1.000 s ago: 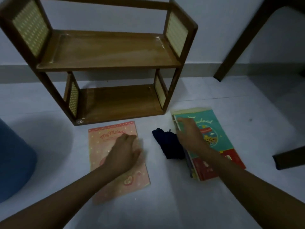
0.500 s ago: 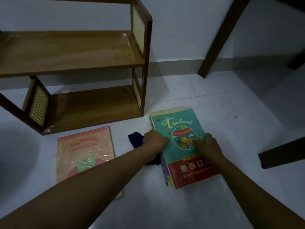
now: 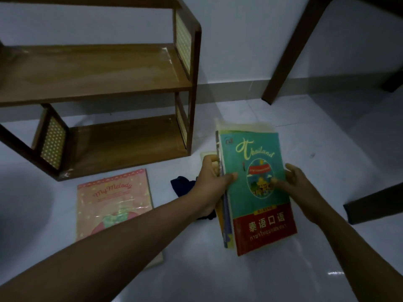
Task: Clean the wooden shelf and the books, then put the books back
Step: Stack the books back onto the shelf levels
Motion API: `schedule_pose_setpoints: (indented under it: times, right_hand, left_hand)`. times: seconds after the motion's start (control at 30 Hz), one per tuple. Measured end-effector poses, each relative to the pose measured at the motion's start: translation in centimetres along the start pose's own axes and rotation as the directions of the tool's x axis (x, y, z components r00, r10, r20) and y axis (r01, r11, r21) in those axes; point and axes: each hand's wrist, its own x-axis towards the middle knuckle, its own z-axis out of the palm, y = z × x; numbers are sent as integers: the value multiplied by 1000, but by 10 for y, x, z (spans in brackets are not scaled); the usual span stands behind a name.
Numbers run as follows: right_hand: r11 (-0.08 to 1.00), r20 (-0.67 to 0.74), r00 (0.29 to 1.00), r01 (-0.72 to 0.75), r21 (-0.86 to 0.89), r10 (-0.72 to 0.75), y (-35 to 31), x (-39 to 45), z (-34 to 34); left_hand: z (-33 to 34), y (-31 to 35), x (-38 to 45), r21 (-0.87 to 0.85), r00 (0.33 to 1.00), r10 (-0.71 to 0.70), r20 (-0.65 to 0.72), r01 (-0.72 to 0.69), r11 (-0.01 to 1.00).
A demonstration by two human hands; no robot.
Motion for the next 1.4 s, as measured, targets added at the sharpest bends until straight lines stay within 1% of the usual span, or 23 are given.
schedule_pose_setpoints:
  times: [0.07, 0.13, 0.2, 0.27, 0.33, 0.43, 0.53, 0.6, 0.67, 0.77, 0.83, 0.9, 0.97, 1.03, 1.1, 1.17, 1.23, 1.3, 1.4]
  right_hand:
    - [983, 105, 994, 0, 184, -19, -17, -3, -7]
    - [970, 200, 976, 38, 240, -88, -34, -7, -5]
    - [957, 258, 952, 92, 274, -165, -52, -18, 11]
    - [943, 278, 931, 152, 297, -238, -66, -27, 34]
    - [927, 262, 918, 213, 310, -299, -78, -40, 63]
    - [924, 222, 915, 274, 267, -336, -89, -59, 112]
    - [929, 240, 901, 329, 166, -362, -92, -77, 169]
    - [927, 265, 889, 351, 132, -374, -87, -85, 196]
    - [933, 298, 884, 342, 115, -360, -80, -92, 220]
    - [932, 337, 870, 352, 86, -360, -67, -96, 244]
    - [936, 346, 871, 341, 87, -350, -60, -99, 254]
    - [941, 339, 878, 321, 108, -339, -56, -101, 259]
    - [944, 331, 884, 311, 111, -330, -59, -101, 263]
    - [949, 300, 900, 298, 102, -315, -68, -98, 265]
    - [957, 274, 917, 277, 82, -289, -76, -92, 267]
    - [969, 260, 935, 244, 29, -243, -79, -83, 272]
    - [983, 264, 950, 181, -37, -165, -75, -73, 281]
    - [988, 263, 961, 120, -102, -89, -62, -59, 294]
    - [970, 244, 968, 109, -216, -55, -42, -40, 315]
  left_hand:
    - [-6, 19, -12, -11, 993, 43, 106, -42, 999]
    - [-17, 39, -26, 32, 979, 87, 182, -94, 995]
    - [-34, 58, -44, 105, 969, 143, 204, -166, 980]
    - [-55, 72, -65, 161, 958, 218, 184, -248, 955]
    - [-79, 79, -86, 232, 937, 314, 154, -343, 910]
    - [-122, 74, -121, 382, 863, 494, 106, -494, 781]
    - [-177, 58, -158, 513, 784, 620, 26, -543, 665]
    - [-202, 45, -176, 547, 751, 660, -27, -541, 639]
    - [-221, 33, -193, 580, 738, 671, -73, -516, 630]
    - [-238, 14, -207, 622, 735, 669, -107, -475, 622]
    - [-245, 2, -209, 647, 756, 638, -147, -414, 640]
    - [-244, -7, -206, 639, 783, 593, -190, -360, 680]
    - [-243, -8, -201, 604, 804, 564, -190, -357, 713]
    - [-243, 3, -194, 579, 812, 557, -174, -373, 725]
    - [-245, 14, -189, 548, 833, 521, -187, -352, 759]
    - [-252, 17, -182, 552, 861, 441, -252, -246, 797]
    - [-263, 11, -171, 598, 874, 347, -340, -83, 797]
    - [-277, 0, -156, 652, 883, 247, -399, 84, 754]
    - [-295, -13, -135, 679, 891, 103, -441, 256, 688]
